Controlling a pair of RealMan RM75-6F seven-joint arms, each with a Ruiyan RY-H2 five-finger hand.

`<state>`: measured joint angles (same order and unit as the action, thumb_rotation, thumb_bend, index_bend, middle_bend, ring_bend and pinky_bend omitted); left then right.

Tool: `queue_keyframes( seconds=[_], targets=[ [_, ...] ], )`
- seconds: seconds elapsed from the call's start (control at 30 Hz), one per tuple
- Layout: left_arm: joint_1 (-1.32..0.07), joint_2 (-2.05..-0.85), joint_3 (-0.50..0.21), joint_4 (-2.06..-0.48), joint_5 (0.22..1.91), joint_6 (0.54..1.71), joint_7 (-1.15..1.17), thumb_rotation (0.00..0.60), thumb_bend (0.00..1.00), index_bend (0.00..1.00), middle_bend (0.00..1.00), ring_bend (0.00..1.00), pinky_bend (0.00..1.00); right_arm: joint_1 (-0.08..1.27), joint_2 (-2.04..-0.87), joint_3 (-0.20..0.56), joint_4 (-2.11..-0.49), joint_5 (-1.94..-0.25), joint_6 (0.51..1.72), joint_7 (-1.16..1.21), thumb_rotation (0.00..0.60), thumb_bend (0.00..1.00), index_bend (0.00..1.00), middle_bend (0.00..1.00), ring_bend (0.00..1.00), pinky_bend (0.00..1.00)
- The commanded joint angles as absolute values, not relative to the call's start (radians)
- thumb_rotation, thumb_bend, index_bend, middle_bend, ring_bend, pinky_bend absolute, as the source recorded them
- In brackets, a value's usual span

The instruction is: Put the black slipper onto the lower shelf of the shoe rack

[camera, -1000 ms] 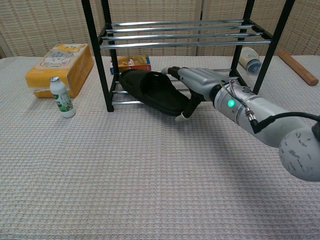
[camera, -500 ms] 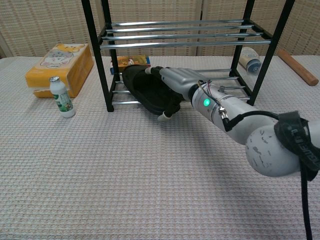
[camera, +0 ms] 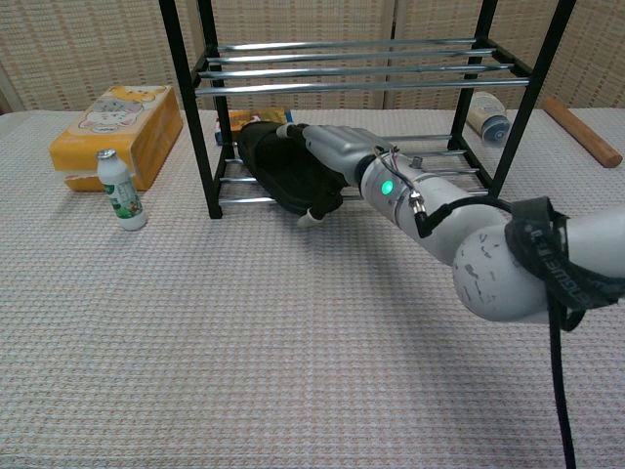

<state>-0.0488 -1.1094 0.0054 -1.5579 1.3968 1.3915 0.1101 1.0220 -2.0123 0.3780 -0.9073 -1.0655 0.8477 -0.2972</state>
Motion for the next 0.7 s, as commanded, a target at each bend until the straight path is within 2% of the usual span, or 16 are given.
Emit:
queue_keyframes(
  seconds=[0.03,0.43,0.7],
  targets=[
    [-0.051,-1.11,0.004,-1.56,1.398,1.391,0.112,0.6,0.17,0.16,0.08,0.11,0.25,0.975,-1.957,0.344,-0.996,-1.089,0.878,-0.294,0.6,0.0,0.0,0.0,0.0,0.06],
    [-0.079,-1.101,-0.013,-1.598,1.421,1.388,0.136,0.6,0.18,0.16,0.09,0.11,0.25,0.77,-1.598,0.218,-1.527,-1.055,1.0,-0.446,0.6,0.0,0.0,0.0,0.0,0.06],
    [-0.108,-1.103,-0.031,-1.641,1.435,1.387,0.183,0.6,0.18,0.16,0.08,0.11,0.25,0.606,-1.378,0.085,-1.748,-1.163,1.137,-0.411,0.6,0.03,0.0,0.0,0.0,0.06]
  ],
)
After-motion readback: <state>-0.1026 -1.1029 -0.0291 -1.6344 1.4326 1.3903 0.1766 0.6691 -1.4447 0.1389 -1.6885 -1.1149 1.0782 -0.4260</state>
